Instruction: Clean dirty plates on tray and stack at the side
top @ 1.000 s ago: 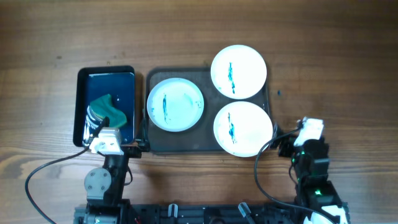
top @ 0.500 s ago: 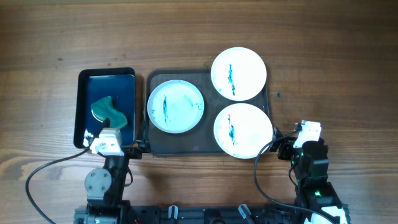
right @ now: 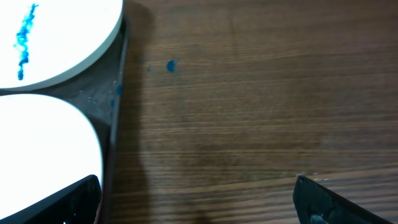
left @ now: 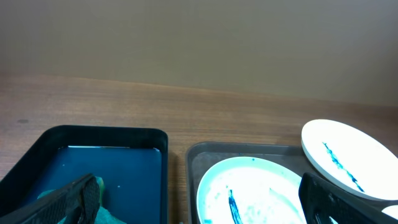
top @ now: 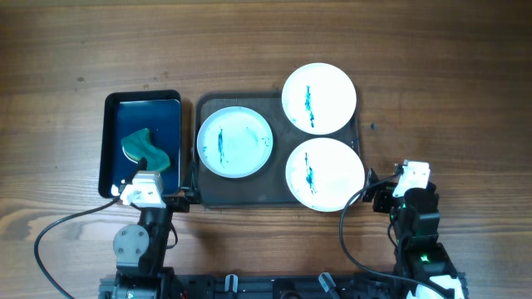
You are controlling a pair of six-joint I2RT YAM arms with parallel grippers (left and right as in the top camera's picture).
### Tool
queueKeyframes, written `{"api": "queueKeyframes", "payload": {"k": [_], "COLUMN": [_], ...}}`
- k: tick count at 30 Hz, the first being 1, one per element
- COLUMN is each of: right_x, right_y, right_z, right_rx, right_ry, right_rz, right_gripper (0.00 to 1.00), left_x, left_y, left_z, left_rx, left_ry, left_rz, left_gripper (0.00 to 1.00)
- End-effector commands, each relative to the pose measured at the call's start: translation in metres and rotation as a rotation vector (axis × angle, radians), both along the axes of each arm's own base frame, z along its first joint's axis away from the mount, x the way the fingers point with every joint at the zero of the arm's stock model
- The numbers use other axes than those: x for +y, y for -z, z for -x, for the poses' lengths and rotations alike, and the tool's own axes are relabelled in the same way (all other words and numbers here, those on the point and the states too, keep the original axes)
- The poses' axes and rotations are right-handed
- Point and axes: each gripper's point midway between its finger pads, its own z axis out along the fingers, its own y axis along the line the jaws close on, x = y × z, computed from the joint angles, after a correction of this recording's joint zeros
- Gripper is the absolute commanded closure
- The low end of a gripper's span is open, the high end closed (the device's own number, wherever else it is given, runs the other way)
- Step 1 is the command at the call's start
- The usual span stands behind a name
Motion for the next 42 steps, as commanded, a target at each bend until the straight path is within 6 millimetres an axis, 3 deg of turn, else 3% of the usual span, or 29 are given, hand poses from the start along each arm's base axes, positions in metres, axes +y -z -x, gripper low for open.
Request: {"api": "queueKeyframes", "payload": {"k": [1, 4, 8, 11, 16, 18, 19, 21, 25, 30, 38, 42], "right_x": [-0.008, -0.011, -0.017, -0.016, 0.0, 0.014, 0.018, 0.018, 0.017, 0.059, 0.082, 0.091], "right_y": [-0.002, -0.005, -0.014, -0.013, -0.016, -0.034, -0.044, -0.042, -0.03, -0.076, -0.16, -0.196], "right_z": [0.0, -0.001, -0.006, -0.005, -0.009, -0.018, -0.022, -0.022, -0.016, -0.027, -0.054, -0.07], "right_rx": [-0.006, -0.012, -0.029, -0.027, -0.055, -0.152, -0.201, -0.196, -0.143, -0.26, -0.226, -0.126], "right_ry": [0.015, 0.017, -0.061, -0.061, -0.138, -0.154, -0.107, 0.016, 0.067, -0.245, -0.44, -0.494], "right_rz": [0.067, 0.101, 0.295, 0.293, 0.237, 0.124, -0.016, -0.253, -0.314, -0.273, -0.146, -0.147], "right_gripper": [0.0, 0.0, 0.0, 0.0, 0.0, 0.0, 0.0, 0.0, 0.0, 0.0, 0.0, 0.0], "left_x": [-0.003, -0.003, -0.003, -0.003, -0.003, -0.003, -0.003, -0.003, -0.003, -0.003, -0.003, -0.004], "left_y": [0.002, 0.002, 0.002, 0.002, 0.002, 0.002, 0.002, 0.002, 0.002, -0.002, -0.055, -0.095], "left_z": [0.0, 0.0, 0.0, 0.0, 0.0, 0.0, 0.0, 0.0, 0.0, 0.001, 0.001, -0.014], "left_rx": [-0.001, -0.001, -0.001, 0.0, 0.0, 0.0, 0.0, -0.001, -0.001, -0.008, -0.011, 0.07], "left_ry": [0.015, 0.015, 0.015, 0.015, 0.015, 0.015, 0.015, 0.015, 0.015, 0.015, 0.015, 0.02], "left_rz": [-0.019, -0.019, -0.019, -0.019, -0.019, -0.019, -0.019, -0.019, -0.019, -0.018, -0.018, -0.024], "left_gripper": [0.0, 0.0, 0.0, 0.0, 0.0, 0.0, 0.0, 0.0, 0.0, 0.0, 0.0, 0.0]}}
